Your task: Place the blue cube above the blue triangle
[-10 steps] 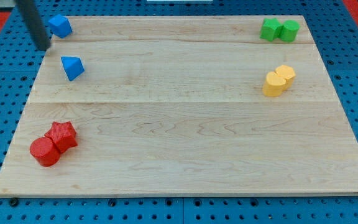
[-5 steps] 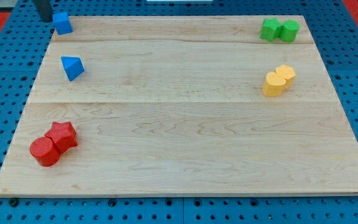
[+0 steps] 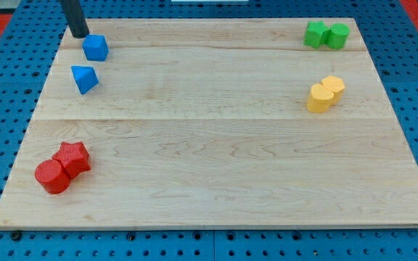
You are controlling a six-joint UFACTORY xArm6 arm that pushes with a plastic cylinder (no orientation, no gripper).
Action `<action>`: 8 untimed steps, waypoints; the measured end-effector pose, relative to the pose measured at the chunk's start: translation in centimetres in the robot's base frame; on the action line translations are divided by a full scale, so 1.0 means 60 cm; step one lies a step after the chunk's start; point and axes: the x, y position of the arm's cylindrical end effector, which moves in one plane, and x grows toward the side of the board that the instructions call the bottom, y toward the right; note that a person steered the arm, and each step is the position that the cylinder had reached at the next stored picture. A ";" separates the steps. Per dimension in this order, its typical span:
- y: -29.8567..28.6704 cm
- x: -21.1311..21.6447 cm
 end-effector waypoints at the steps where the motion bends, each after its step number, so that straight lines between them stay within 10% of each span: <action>1: 0.025 0.022; 8: 0.064 0.107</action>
